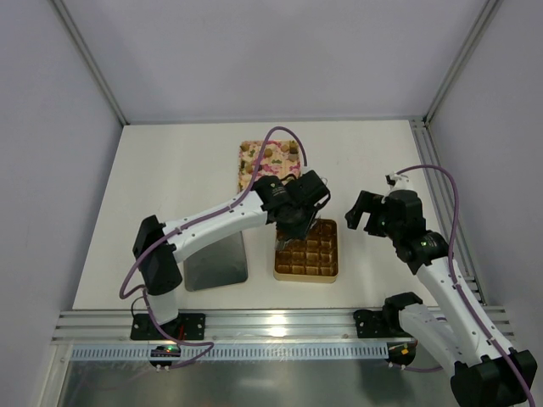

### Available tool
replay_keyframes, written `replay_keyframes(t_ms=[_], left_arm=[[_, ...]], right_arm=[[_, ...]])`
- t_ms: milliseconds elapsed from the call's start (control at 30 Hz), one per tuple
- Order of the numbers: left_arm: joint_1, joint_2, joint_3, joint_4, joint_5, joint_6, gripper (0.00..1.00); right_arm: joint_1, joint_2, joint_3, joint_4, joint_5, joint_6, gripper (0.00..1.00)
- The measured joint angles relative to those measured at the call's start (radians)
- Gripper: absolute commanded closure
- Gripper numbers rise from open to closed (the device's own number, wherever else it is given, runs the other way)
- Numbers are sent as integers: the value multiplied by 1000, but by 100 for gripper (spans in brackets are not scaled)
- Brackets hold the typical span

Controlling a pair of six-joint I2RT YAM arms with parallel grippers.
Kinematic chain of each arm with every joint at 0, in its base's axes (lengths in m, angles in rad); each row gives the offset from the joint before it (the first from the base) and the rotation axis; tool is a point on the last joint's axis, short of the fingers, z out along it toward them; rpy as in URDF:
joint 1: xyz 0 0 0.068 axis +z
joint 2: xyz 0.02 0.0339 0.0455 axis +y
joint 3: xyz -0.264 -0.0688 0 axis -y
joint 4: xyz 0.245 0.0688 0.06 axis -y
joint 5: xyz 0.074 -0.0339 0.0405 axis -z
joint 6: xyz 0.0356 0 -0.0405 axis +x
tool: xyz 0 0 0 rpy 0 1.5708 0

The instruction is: Pack the chocolate

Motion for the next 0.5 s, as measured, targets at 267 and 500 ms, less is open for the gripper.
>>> replay_keyframes(t_ms=[267,500], left_arm=[[-4,0,0,8,0,0,60],[-4,0,5,6,-5,0,62]], right_arm=[[0,-3,0,0,0,0,0],[0,-11,0,-8,0,0,0]])
